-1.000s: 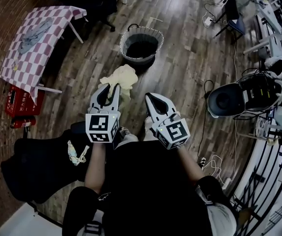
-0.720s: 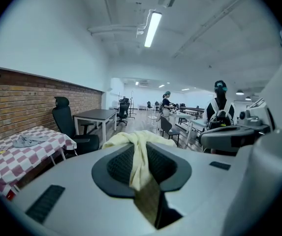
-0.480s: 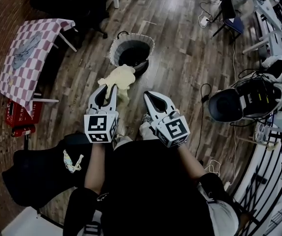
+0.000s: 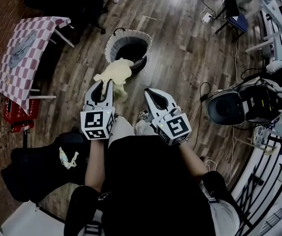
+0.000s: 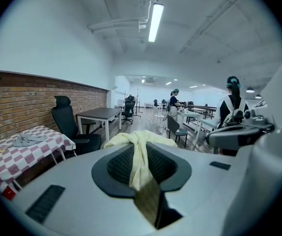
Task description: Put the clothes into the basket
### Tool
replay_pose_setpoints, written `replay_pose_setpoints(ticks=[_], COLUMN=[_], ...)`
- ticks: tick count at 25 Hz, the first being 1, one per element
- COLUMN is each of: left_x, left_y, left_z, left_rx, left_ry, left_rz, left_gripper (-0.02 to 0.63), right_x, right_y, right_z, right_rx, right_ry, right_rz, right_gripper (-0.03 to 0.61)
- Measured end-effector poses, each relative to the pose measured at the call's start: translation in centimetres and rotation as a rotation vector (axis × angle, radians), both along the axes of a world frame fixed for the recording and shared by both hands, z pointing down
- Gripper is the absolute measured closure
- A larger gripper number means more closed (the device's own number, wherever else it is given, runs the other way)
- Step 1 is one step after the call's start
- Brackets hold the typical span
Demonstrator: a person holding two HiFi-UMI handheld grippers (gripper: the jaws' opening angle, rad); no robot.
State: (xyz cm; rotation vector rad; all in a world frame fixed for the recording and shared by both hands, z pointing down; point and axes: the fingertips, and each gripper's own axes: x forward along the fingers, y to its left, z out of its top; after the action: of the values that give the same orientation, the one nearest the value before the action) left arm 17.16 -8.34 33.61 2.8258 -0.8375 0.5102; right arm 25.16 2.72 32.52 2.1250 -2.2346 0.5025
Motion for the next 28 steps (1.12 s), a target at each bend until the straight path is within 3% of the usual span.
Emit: replay_pose_setpoints(ticks=[9,28], left_x=[1.5,7.1], left_y=[-3.5,-19.6], left_z=[2.3,6.3], left_rx=[-0.041,-0.128], left_ry=[-0.022,-0.053], left_rz=[-0.016,0.054], left_gripper=[0.534,0.534], right_x=[2.0,7.3], right_y=[-3.8,-19.7], right_z=[1.0,1.3], right_rx=[-0.017,-0.077], right_ry=[-0.01,0.039], right_rz=[-0.009,0.037], right_gripper=[0.57,0.57])
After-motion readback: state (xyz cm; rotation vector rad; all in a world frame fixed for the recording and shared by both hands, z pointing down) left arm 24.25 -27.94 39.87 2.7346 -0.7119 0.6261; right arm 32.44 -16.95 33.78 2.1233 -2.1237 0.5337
